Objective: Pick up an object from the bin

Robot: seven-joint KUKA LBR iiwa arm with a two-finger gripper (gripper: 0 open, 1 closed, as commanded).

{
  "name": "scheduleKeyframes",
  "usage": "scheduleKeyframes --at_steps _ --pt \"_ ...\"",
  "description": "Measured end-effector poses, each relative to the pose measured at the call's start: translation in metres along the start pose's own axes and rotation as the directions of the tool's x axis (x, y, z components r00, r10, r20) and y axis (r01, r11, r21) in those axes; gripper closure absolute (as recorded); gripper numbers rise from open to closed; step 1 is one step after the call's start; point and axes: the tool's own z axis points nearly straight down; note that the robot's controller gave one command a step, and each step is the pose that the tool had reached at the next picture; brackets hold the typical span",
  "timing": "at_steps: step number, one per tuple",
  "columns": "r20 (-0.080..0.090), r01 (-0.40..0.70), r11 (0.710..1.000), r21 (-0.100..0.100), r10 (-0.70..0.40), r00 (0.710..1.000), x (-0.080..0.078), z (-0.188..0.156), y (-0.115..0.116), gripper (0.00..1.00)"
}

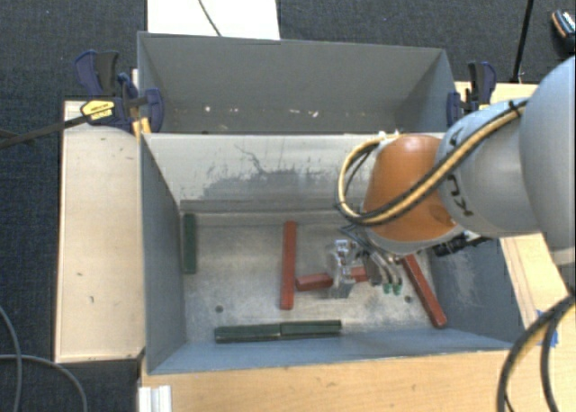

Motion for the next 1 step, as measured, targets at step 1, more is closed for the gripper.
scheduleKeyframes --at_steps 1 --pt "0.012 0.006 1.0 -0.001 -0.006 1.0 -0.0244 -0.1148 0.0211 1.0"
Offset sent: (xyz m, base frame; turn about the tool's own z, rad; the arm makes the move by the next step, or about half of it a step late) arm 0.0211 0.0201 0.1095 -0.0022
